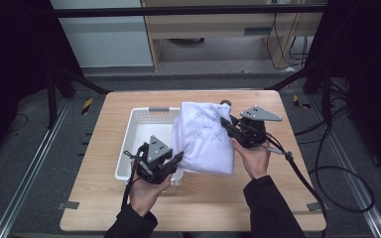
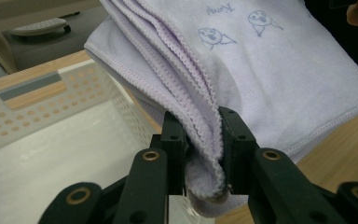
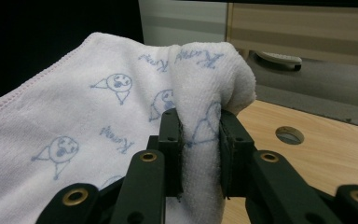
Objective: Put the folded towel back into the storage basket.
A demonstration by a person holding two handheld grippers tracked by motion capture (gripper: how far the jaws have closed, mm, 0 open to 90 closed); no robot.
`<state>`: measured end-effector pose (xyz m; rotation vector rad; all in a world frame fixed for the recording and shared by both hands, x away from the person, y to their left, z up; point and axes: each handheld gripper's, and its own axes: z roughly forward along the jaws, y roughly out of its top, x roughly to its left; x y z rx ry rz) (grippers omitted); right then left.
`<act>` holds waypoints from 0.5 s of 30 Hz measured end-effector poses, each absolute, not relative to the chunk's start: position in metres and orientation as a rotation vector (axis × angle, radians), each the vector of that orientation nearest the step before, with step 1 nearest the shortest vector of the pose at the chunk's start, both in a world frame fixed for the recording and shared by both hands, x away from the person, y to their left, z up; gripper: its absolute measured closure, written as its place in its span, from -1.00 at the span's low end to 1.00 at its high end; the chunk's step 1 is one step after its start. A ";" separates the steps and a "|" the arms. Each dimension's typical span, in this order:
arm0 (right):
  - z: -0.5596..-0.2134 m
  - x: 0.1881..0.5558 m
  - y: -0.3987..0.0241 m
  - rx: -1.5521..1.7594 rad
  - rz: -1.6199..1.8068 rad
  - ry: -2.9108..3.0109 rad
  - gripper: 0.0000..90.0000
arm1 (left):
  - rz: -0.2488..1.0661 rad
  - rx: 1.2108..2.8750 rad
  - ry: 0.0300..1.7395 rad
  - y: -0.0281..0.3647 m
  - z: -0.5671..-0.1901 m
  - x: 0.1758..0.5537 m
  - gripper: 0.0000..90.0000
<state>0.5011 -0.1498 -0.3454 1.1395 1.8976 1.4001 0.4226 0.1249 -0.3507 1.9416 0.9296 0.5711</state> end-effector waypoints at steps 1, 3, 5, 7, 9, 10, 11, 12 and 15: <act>-0.344 0.502 -0.148 1.135 1.406 1.898 0.64 | 0.573 1.938 0.931 0.127 -0.350 0.423 0.62; -0.342 0.503 -0.143 1.129 1.406 1.900 0.64 | 0.575 1.927 0.937 0.133 -0.348 0.423 0.62; -0.339 0.505 -0.135 1.119 1.410 1.900 0.64 | 0.583 1.924 0.941 0.136 -0.347 0.423 0.62; -0.338 0.507 -0.130 1.113 1.413 1.904 0.64 | 0.591 1.922 0.943 0.141 -0.346 0.423 0.62; -0.337 0.507 -0.128 1.108 1.414 1.906 0.64 | 0.595 1.916 0.951 0.146 -0.344 0.423 0.62; -0.337 0.508 -0.125 1.106 1.416 1.907 0.64 | 0.598 1.909 0.957 0.148 -0.344 0.423 0.62; -0.337 0.509 -0.123 1.105 1.423 1.908 0.64 | 0.599 1.905 0.961 0.151 -0.343 0.424 0.62; -0.336 0.510 -0.121 1.105 1.432 1.908 0.64 | 0.602 1.908 0.961 0.154 -0.342 0.424 0.62; -0.335 0.512 -0.114 1.094 1.431 1.914 0.64 | 0.605 1.895 0.974 0.160 -0.341 0.424 0.62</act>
